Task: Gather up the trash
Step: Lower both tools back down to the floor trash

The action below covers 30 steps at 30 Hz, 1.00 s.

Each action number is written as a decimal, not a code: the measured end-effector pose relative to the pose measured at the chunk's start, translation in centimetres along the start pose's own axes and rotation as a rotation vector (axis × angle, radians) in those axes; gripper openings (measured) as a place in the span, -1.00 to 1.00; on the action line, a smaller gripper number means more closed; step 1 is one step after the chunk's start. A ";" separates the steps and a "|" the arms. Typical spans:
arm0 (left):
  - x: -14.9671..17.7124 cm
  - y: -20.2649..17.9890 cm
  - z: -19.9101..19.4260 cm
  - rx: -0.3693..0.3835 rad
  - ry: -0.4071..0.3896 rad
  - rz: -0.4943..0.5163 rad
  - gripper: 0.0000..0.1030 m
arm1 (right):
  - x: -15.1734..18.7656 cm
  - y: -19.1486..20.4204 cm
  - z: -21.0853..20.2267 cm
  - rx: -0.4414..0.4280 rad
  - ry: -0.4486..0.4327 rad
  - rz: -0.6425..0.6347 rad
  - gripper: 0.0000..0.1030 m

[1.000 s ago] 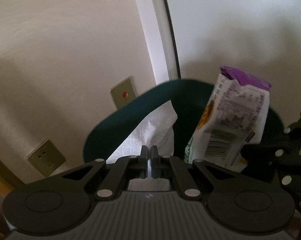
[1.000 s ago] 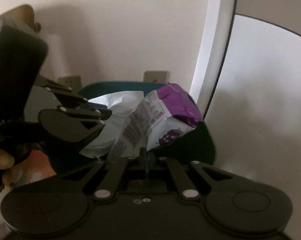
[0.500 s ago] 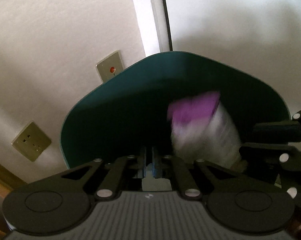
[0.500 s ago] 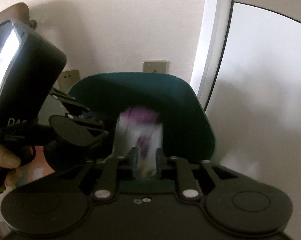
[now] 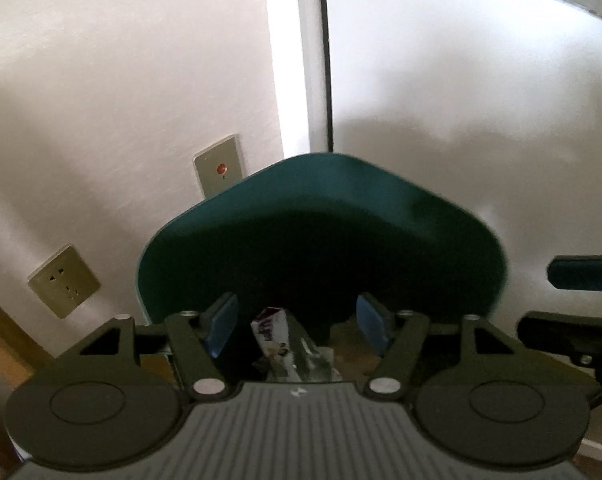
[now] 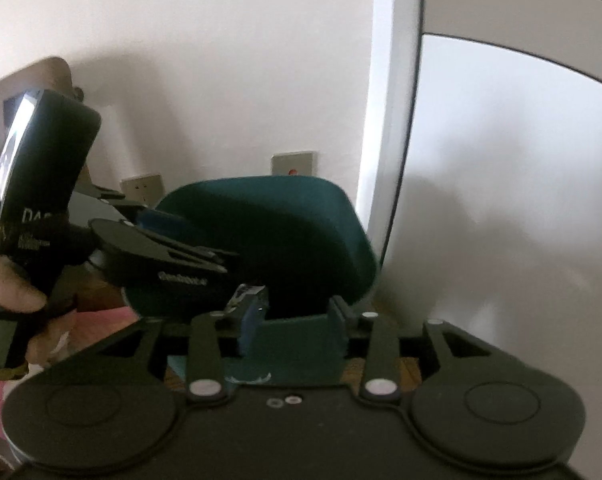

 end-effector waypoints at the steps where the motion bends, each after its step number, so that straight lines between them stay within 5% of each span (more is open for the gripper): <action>1: 0.0 -0.2 -0.5 0.004 -0.010 0.001 0.31 | 0.2 -0.3 -0.7 0.000 -0.007 0.005 -0.24; 18: 0.9 -6.5 -9.2 0.083 -0.143 0.048 0.65 | 5.6 -6.5 -11.3 -0.008 -0.102 0.129 -0.15; 21: 1.1 -8.0 -9.9 0.112 -0.173 0.046 0.85 | 7.0 -8.0 -12.1 -0.002 -0.104 0.152 -0.10; 30: 2.9 -12.4 -8.9 0.198 -0.284 0.006 0.98 | 12.0 -13.9 -12.4 0.036 -0.086 0.231 0.07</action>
Point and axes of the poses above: each gripper's, at about its wrist camera, not at the fingertips, and z roughly the way its jaws point, y to its left, x to its underside, the point moved 1 cm from there along z, roughly the way its jaws point, and after that the axes turned 13 degrees about z, right-handed, at the moved point
